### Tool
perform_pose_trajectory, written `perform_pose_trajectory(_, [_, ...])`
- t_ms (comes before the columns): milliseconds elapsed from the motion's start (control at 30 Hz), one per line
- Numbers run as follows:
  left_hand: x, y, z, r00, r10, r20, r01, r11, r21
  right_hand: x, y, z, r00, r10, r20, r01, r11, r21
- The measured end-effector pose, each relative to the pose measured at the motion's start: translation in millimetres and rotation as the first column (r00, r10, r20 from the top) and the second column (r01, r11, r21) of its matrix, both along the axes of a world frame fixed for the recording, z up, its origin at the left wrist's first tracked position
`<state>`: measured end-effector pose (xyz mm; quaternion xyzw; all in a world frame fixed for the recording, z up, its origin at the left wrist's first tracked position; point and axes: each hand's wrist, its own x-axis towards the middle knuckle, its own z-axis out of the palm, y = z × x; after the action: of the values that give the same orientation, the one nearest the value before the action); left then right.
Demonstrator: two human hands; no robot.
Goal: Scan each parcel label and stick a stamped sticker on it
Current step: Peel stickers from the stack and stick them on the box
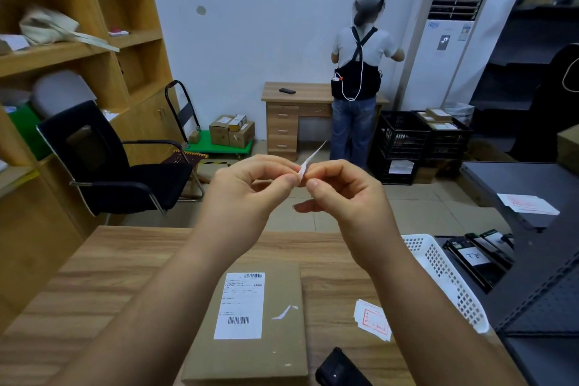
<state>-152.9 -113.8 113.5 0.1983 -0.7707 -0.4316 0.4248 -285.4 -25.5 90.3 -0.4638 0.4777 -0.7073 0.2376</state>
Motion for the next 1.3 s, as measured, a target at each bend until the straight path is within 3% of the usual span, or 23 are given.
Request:
perform_pose_trajectory(233, [1.7, -7.0, -5.9, 1.0, -0.006, 0.009, 0.008, 0.979, -0.202, -0.7, -1.2, 3.6, 0.965, 0.149, 0.215, -0.15, 0.989, -0.013])
perform_pose_trajectory(467, [-1.4, -7.9, -5.4, 0.994, 0.046, -0.094, -0.075, 0.94, -0.332, 4.6, -4.4, 9.7, 0.975, 0.116, 0.192, -0.115, 0.993, -0.017])
perform_pose_trajectory(667, [-5.8, -12.3, -6.2, 0.997, 0.059, -0.047, -0.073, 0.903, -0.424, 0.3, -10.3, 8.9, 0.985, -0.015, 0.175, 0.005, 0.998, 0.06])
perform_pose_trajectory(767, [-0.6, -16.3, -3.4, 0.996, 0.09, 0.021, -0.078, 0.943, -0.323, -11.1, -5.8, 16.4, 0.974, 0.044, 0.221, -0.065, 0.994, 0.093])
perform_pose_trajectory(867, [2.9, -19.5, 1.5, 0.993, 0.016, 0.114, -0.015, 1.0, -0.014, -19.5, -0.7, 20.0, 0.976, 0.118, 0.184, -0.147, 0.978, 0.149])
perform_pose_trajectory(933, [1.7, -18.3, 4.2, 0.995, -0.026, 0.092, 0.012, 0.988, 0.154, -19.8, -0.8, 18.7, 0.974, 0.133, 0.184, -0.164, 0.973, 0.165])
perform_pose_trajectory(1033, [-0.6, -11.6, 6.9, 1.0, 0.018, -0.025, -0.01, 0.955, 0.295, -17.0, -1.6, 11.9, 0.935, 0.174, 0.31, -0.228, 0.963, 0.147])
perform_pose_trajectory(1200, [-1.2, -12.8, 3.4, 0.989, 0.126, -0.077, -0.09, 0.927, 0.364, -11.6, 1.6, -0.1, 0.913, 0.167, 0.373, -0.255, 0.946, 0.201])
perform_pose_trajectory(1300, [-1.8, -13.3, -0.8, 0.986, 0.161, -0.038, -0.146, 0.953, 0.265, -8.5, 1.8, -0.6, 0.91, 0.148, 0.388, -0.244, 0.947, 0.21])
